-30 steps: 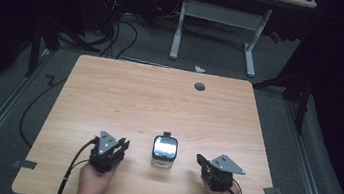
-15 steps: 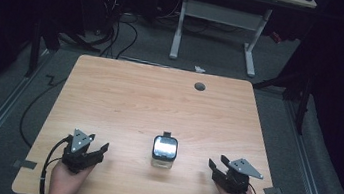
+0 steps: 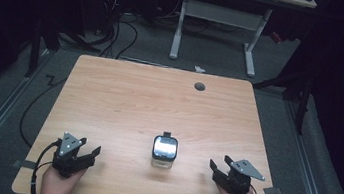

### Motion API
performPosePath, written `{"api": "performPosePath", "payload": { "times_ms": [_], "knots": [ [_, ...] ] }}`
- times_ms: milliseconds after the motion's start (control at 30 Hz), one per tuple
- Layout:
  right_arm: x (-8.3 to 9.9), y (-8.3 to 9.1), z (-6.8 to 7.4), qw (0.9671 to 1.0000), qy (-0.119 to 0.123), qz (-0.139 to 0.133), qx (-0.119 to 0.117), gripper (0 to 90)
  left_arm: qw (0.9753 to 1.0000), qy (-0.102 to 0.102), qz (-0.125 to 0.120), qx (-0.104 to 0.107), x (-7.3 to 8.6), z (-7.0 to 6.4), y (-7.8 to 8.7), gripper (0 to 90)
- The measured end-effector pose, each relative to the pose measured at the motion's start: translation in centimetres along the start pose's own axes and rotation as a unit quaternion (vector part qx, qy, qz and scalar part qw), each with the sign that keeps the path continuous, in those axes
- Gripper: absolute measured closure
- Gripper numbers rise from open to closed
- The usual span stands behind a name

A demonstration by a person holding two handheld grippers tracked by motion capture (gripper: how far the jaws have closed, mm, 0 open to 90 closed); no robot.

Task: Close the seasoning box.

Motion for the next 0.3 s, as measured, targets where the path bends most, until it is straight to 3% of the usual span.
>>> {"api": "performPosePath", "payload": {
  "times_ms": [100, 300],
  "knots": [
    [0.1, -0.03, 0.01, 1.0, 0.003, 0.003, -0.001, 39.3, 0.9999, -0.013, 0.005, -0.008, -0.12, -0.24, -0.16, 37.4],
    [0.15, -0.02, -0.06, 1.0, 0.002, 0.001, -0.002, 39.1, 1.0, 0.0, 0.003, -0.002, 0.0, -0.07, -0.34, 38.4]
  ]
}}
Point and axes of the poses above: each handheld gripper's, and its own axes: y roughly backward along the jaws, x roughly out of its underside, z roughly to its left, the point moved 1 cm from there along -y, roughly forward along the jaws, and after that the axes turned 1 degree about -y, right-handed, at the moved point
